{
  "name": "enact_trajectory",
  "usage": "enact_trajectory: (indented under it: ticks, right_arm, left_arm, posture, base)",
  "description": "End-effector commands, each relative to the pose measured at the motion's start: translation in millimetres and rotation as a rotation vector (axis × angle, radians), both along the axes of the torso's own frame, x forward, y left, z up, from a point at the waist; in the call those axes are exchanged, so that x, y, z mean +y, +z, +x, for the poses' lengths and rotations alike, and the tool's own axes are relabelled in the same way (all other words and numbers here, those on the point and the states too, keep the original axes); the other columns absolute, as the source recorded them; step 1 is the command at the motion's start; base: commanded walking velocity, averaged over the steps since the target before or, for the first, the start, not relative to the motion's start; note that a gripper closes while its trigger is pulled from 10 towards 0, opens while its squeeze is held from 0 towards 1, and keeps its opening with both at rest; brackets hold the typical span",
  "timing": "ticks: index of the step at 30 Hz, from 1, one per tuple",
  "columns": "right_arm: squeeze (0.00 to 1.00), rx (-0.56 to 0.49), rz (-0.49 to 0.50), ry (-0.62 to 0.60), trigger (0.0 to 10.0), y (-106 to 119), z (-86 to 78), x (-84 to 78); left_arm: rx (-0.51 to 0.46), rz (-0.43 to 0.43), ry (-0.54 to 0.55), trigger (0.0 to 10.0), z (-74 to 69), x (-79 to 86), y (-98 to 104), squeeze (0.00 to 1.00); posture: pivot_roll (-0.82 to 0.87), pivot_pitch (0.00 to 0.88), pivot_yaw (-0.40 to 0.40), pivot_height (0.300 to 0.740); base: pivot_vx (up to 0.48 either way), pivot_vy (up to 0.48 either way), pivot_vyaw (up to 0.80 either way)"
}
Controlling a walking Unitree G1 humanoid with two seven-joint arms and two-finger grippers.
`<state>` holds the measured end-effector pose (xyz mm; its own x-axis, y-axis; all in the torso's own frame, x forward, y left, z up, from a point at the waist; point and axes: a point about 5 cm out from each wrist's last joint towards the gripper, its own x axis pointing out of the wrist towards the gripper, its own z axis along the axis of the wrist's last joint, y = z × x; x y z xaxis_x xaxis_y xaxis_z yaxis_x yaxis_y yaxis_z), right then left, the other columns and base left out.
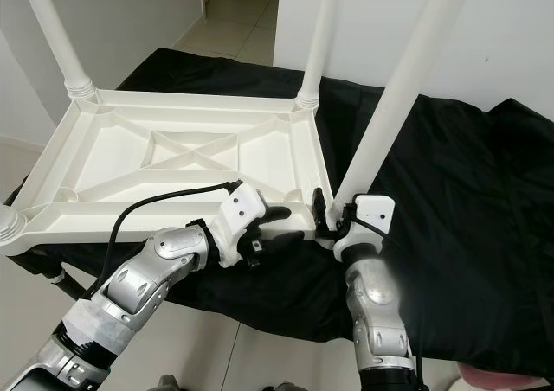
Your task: Building children table
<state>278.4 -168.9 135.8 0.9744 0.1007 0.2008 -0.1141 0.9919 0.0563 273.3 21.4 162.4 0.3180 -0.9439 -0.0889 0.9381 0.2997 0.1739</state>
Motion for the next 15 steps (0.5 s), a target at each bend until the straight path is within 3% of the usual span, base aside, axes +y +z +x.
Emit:
enact_trajectory:
  ticks: [1, 14, 15]
  right_arm:
    - [0.0, 0.008, -0.01, 0.029, 10.0, -6, -1.6, -2.0]
    - [0.0, -0.015, -0.062, 0.148, 10.0, -4, 5.0, -11.4]
    - [0.0, -0.017, -0.079, 0.167, 9.4, -2, 7.6, -14.9]
  left_arm:
    - [0.005, 0.019, -0.045, 10.0, -2.2, -0.9, -3, 0.0]
    - [0.017, 0.004, -0.046, 10.0, -6.6, -4.7, -6, 0.0]
    - [0.019, 0.005, -0.05, 10.0, -8.1, -5.2, -7, 0.0]
  posture:
    - [-0.01, 0.063, -0.07, 0.74]
    - [-0.01, 0.076, -0.057, 0.74]
    - [-0.01, 0.076, -0.057, 0.74]
  base:
    - [0.0, 0.0, 0.0]
    - [0.0, 0.0, 0.0]
    - [0.0, 0.0, 0.0]
